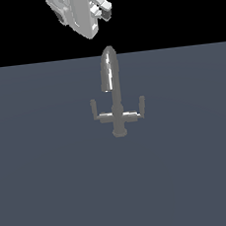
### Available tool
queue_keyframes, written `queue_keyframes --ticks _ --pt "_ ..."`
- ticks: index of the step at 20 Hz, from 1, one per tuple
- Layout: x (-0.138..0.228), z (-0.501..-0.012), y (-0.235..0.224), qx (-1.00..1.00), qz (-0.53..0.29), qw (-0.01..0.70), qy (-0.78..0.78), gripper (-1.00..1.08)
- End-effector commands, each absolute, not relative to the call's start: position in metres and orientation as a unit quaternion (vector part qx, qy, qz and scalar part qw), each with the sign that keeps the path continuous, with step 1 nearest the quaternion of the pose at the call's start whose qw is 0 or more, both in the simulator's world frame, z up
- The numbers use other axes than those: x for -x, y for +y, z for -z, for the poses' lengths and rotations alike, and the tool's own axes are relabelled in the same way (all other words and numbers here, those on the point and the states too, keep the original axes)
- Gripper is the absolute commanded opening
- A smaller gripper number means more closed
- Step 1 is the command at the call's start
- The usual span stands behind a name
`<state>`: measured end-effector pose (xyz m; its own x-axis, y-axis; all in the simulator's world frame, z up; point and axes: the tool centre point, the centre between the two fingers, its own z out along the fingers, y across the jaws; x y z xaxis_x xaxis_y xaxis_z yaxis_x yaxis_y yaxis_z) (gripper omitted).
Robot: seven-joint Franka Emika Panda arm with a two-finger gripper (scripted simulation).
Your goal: Turn on the faucet by rotating a designated handle.
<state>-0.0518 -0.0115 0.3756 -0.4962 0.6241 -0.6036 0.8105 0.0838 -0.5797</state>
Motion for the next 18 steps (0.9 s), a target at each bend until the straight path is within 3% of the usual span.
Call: queue_keyframes --ticks 1,18 --pt "0.044 -0.367 -0.009 -0.457 0.481 0.088 0.744 -1.00" --pt "-0.004 -0.304 0.011 -0.216 0.563 -0.010 0.797 -1.00"
